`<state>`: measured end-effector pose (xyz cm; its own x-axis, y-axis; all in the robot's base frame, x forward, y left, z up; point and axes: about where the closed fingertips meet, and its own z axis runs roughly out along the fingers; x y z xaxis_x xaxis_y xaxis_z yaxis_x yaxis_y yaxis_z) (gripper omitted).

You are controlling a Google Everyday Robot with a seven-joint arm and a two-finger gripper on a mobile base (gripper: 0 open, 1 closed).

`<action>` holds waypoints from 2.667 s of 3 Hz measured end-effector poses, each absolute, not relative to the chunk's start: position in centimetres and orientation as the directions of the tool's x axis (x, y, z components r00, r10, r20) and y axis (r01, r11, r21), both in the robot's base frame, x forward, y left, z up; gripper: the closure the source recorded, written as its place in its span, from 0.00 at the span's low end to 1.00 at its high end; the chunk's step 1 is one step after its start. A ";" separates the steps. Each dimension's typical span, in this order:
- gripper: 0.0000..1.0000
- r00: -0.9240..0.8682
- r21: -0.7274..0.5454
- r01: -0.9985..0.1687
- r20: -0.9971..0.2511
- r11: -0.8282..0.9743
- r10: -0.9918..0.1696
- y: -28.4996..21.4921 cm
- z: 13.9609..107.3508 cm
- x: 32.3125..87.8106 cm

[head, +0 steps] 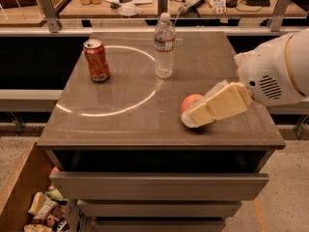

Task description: Move coke can near water bottle

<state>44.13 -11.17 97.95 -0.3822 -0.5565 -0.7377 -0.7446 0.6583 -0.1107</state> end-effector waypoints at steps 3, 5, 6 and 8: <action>0.00 -0.328 -0.076 -0.694 -0.852 0.716 -0.408 -4.3 93.3 47.2; 0.00 -0.206 -0.075 -0.697 -0.932 0.713 -0.300 3.4 92.0 52.3; 0.00 -0.158 -0.079 -0.706 -0.951 0.704 -0.265 7.2 90.8 54.6; 0.00 -0.120 -0.085 -0.708 -0.964 0.701 -0.238 10.6 89.1 57.3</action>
Offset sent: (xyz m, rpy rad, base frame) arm 0.0379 0.0586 -0.0524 0.1836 -0.1247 -0.1129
